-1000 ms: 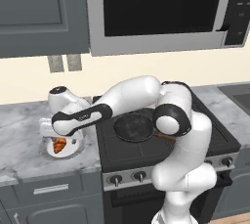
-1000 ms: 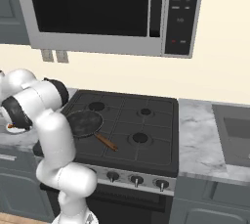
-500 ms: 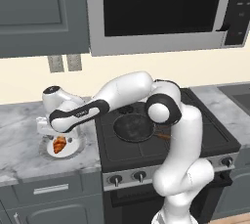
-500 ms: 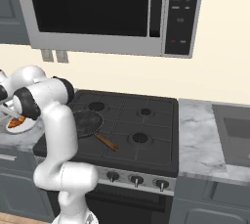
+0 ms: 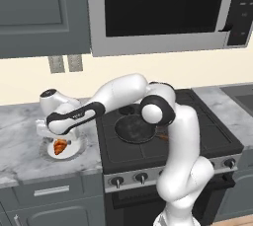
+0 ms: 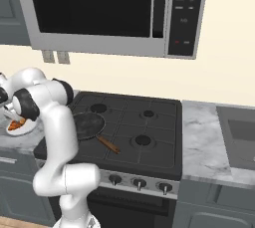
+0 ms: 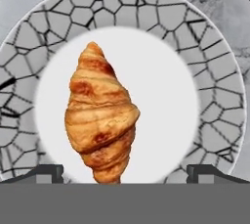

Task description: Pick the croissant and place it on the pan. Then turn on the stove to warm the croissant.

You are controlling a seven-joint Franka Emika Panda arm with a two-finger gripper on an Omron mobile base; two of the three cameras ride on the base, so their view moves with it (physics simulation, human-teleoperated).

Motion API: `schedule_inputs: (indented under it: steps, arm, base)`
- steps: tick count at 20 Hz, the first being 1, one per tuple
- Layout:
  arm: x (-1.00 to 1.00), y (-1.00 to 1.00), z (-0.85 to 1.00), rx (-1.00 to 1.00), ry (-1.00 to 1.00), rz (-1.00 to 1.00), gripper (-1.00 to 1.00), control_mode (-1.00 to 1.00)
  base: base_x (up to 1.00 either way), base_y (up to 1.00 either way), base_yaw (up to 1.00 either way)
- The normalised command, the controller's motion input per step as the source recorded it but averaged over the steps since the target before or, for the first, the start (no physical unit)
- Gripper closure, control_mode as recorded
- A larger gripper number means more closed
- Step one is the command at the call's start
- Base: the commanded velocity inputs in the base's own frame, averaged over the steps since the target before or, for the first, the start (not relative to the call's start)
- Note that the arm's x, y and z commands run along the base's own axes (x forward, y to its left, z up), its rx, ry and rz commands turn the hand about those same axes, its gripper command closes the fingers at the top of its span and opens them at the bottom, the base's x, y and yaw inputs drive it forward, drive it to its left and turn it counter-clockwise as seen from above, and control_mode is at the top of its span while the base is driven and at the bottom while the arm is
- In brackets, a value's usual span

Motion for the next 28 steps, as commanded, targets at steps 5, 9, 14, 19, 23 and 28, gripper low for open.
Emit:
schedule_inputs:
  steps: [5,9,14,19,23,28]
  arm:
    - [0.05,0.00,-0.27,0.00,0.00,-0.02,-1.00,-1.00]
    - [0.11,0.02,-0.27,0.00,0.00,-0.01,-1.00,-1.00]
    - [0.10,0.06,-0.24,0.00,0.00,-0.01,-1.00,-1.00]
    - [0.10,0.08,-0.24,0.00,0.00,-0.01,-1.00,-1.00]
    - [0.08,0.05,-0.24,0.00,0.00,0.00,-1.00,-1.00]
    - [0.01,0.01,-0.25,0.00,0.00,0.00,1.00,-1.00]
  base:
    - [0.00,0.00,0.00]
    - [0.00,0.00,0.00]
    - [0.00,0.00,0.00]
    - [0.00,0.00,0.00]
    - [0.00,0.00,0.00]
    - [0.00,0.00,0.00]
